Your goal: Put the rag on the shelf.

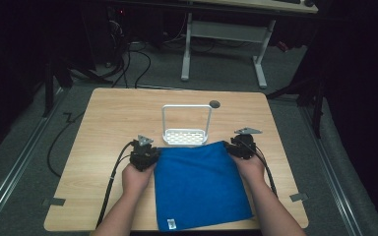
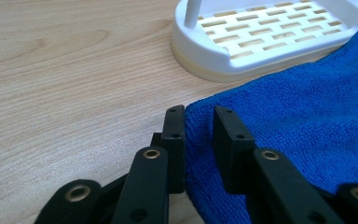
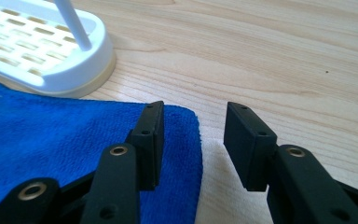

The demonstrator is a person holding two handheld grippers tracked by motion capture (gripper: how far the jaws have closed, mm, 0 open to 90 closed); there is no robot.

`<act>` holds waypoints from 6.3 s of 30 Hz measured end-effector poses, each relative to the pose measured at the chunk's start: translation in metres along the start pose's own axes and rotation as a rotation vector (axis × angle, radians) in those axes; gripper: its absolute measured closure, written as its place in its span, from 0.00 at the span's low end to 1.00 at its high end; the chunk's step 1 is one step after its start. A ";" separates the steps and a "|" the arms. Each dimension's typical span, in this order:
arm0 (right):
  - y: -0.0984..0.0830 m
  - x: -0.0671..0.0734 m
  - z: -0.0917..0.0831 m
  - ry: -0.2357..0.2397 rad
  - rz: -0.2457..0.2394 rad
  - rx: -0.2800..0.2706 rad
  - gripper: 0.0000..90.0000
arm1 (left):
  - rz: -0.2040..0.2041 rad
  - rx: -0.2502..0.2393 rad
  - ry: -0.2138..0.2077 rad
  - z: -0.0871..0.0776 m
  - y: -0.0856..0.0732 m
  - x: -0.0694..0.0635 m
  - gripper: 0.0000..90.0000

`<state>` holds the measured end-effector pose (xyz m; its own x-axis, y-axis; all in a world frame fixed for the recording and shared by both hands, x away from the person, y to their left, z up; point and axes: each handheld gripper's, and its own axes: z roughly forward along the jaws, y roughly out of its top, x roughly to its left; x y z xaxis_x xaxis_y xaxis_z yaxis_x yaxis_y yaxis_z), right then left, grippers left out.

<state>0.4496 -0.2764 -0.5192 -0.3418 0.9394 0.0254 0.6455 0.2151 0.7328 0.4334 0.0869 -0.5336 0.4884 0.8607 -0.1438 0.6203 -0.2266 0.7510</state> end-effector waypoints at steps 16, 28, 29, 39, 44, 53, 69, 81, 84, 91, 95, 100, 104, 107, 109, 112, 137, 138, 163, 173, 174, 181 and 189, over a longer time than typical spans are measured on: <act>-0.004 0.013 0.003 0.010 -0.073 0.018 0.98 | 0.043 -0.004 0.009 -0.002 -0.001 -0.004 0.98; -0.021 0.042 -0.059 0.052 -0.076 -0.183 0.98 | 0.058 -0.125 -0.055 -0.041 -0.008 -0.004 0.98; -0.028 0.044 -0.068 0.057 -0.065 -0.215 0.98 | 0.064 -0.129 -0.055 -0.043 -0.009 -0.005 0.98; -0.033 0.047 -0.096 0.038 -0.059 -0.324 0.98 | 0.115 -0.252 -0.035 -0.068 -0.004 -0.018 0.98; -0.030 0.053 -0.107 0.014 -0.083 -0.379 0.98 | 0.129 -0.324 -0.020 -0.086 0.001 -0.018 0.98; -0.024 0.062 -0.127 0.015 -0.086 -0.471 0.98 | 0.146 -0.434 0.008 -0.118 0.011 -0.015 0.98; 0.012 0.071 -0.165 0.049 -0.057 -0.638 0.98 | 0.151 -0.573 0.030 -0.149 0.041 -0.016 0.98; 0.047 0.072 -0.183 0.018 -0.089 -0.732 0.98 | 0.174 -0.678 0.060 -0.169 0.074 -0.017 0.98; 0.055 0.072 -0.186 0.011 -0.095 -0.747 0.98 | 0.195 -0.694 0.074 -0.172 0.082 -0.017 0.98; 0.073 0.071 -0.191 0.004 -0.097 -0.782 0.98 | 0.200 -0.737 0.083 -0.178 0.096 -0.015 0.98; 0.077 0.072 -0.193 0.001 -0.101 -0.788 0.98 | 0.207 -0.750 0.091 -0.181 0.100 -0.015 0.98; 0.082 0.072 -0.193 -0.001 -0.103 -0.793 0.98 | 0.220 -0.749 0.102 -0.179 0.107 -0.013 0.98; 0.091 0.068 -0.191 -0.002 -0.104 -0.796 0.98 | 0.234 -0.729 0.113 -0.173 0.120 -0.007 0.98; 0.102 0.066 -0.190 -0.010 -0.107 -0.802 0.99 | 0.243 -0.728 0.125 -0.169 0.133 -0.004 0.98; 0.111 0.064 -0.188 -0.015 -0.107 -0.805 0.98 | 0.246 -0.737 0.133 -0.166 0.142 -0.001 0.98; 0.124 0.059 -0.183 -0.024 -0.098 -0.804 0.98 | 0.245 -0.750 0.143 -0.158 0.152 0.001 0.98; 0.182 0.022 -0.108 -0.158 -0.133 -0.650 0.98 | 0.293 -0.584 0.249 -0.086 0.204 0.023 0.98; 0.182 0.021 -0.105 -0.157 -0.134 -0.639 0.99 | 0.296 -0.558 0.247 -0.080 0.203 0.026 0.98; 0.123 0.007 -0.019 -0.107 -0.145 -0.387 0.98 | 0.253 -0.281 0.133 -0.003 0.118 0.049 0.97; 0.094 0.006 -0.004 -0.085 -0.101 -0.335 0.98 | 0.246 -0.234 0.099 0.005 0.102 0.046 0.97; 0.092 0.006 -0.003 -0.081 -0.098 -0.332 0.98 | 0.244 -0.231 0.098 0.006 0.100 0.046 0.97; 0.081 0.011 0.003 -0.059 -0.083 -0.318 0.98 | 0.217 -0.210 0.081 0.008 0.089 0.048 0.97; 0.068 0.014 0.009 -0.052 -0.078 -0.289 0.98 | 0.219 -0.186 0.058 0.013 0.080 0.044 0.97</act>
<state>0.4948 -0.2458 -0.4749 -0.3425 0.9370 -0.0681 0.3950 0.2094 0.8945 0.5124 0.1005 -0.4879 0.5590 0.8264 0.0682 0.3777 -0.3270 0.8663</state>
